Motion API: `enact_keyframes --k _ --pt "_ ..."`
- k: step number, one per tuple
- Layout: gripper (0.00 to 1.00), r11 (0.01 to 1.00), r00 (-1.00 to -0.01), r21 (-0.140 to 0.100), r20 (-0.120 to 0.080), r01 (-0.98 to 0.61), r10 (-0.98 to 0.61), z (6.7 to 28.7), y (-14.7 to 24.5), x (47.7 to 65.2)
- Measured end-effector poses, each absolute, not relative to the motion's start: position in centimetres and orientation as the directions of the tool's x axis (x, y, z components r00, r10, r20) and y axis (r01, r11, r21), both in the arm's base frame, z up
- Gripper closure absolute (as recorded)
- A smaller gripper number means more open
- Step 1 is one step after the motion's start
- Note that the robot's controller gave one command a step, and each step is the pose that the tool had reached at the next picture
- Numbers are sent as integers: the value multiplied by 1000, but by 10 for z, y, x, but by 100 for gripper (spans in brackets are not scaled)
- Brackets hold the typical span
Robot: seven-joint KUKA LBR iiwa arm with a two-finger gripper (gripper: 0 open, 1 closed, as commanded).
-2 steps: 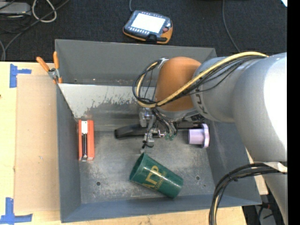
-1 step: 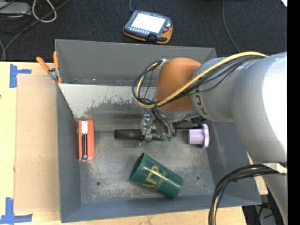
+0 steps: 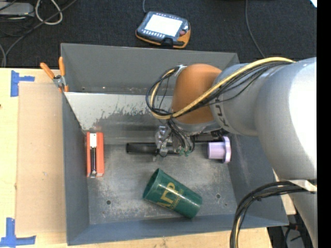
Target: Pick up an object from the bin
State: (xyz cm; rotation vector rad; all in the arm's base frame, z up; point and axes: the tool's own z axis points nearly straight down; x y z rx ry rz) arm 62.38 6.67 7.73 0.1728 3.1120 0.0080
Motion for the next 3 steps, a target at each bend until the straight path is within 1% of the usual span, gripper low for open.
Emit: enact_keyframes --k 1,2,3 --pt "100 994 -994 6 -20 105 105 105 67 622" --pt "100 994 -994 7 -21 108 108 118 67 622" --pt "100 994 -994 4 -5 109 109 134 66 618"
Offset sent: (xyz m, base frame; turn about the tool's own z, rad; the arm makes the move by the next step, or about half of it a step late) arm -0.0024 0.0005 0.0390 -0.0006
